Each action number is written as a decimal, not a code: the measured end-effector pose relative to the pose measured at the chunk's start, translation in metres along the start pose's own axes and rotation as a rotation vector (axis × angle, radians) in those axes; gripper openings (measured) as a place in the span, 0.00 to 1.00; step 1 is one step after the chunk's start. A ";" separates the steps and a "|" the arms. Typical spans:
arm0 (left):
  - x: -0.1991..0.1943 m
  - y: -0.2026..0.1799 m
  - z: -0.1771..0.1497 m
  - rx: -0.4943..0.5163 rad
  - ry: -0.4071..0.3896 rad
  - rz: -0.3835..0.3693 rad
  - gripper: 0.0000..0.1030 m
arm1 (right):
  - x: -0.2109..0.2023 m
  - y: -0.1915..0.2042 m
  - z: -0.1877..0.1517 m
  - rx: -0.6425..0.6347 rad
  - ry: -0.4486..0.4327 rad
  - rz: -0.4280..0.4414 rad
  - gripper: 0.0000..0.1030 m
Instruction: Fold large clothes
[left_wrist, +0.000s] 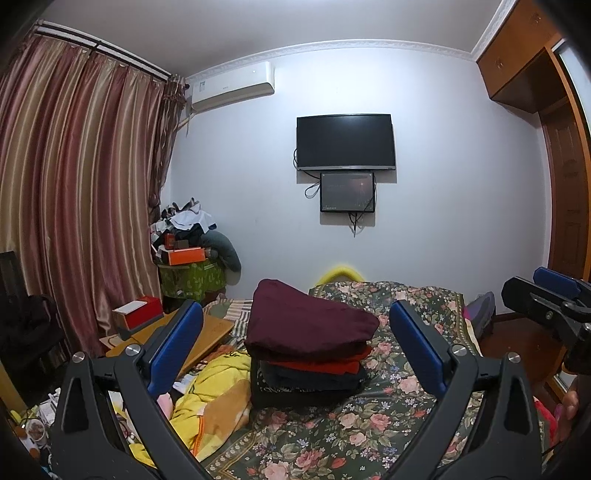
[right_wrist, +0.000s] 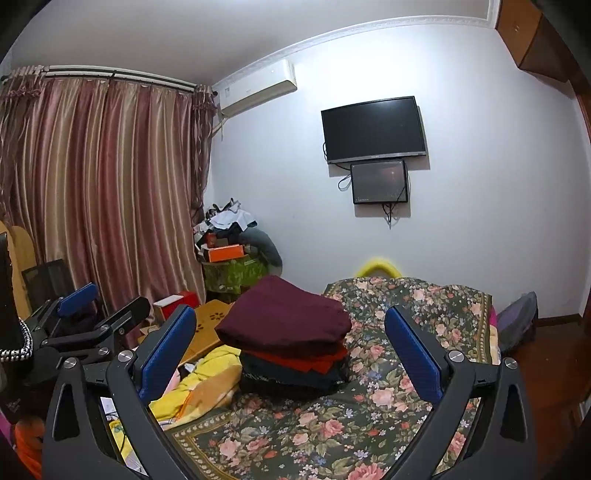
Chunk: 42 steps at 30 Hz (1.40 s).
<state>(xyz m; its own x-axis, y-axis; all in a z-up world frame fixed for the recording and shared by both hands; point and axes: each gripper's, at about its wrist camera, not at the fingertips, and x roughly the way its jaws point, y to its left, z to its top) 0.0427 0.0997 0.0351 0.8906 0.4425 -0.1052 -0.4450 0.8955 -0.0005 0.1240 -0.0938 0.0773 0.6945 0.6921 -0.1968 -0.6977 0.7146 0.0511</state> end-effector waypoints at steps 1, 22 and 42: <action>0.000 0.000 0.000 -0.001 0.003 0.000 0.98 | 0.000 0.000 -0.001 0.000 0.002 0.000 0.98; 0.003 0.001 -0.001 -0.014 0.011 -0.008 0.98 | -0.002 -0.004 0.001 0.002 0.012 -0.005 0.98; 0.000 0.002 -0.002 -0.020 0.016 -0.057 0.98 | 0.001 -0.008 -0.001 0.002 0.013 -0.014 0.98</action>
<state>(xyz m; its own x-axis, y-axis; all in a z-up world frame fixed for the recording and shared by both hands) 0.0418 0.1020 0.0326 0.9131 0.3895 -0.1202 -0.3952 0.9182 -0.0272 0.1298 -0.0994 0.0754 0.7016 0.6809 -0.2103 -0.6877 0.7242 0.0503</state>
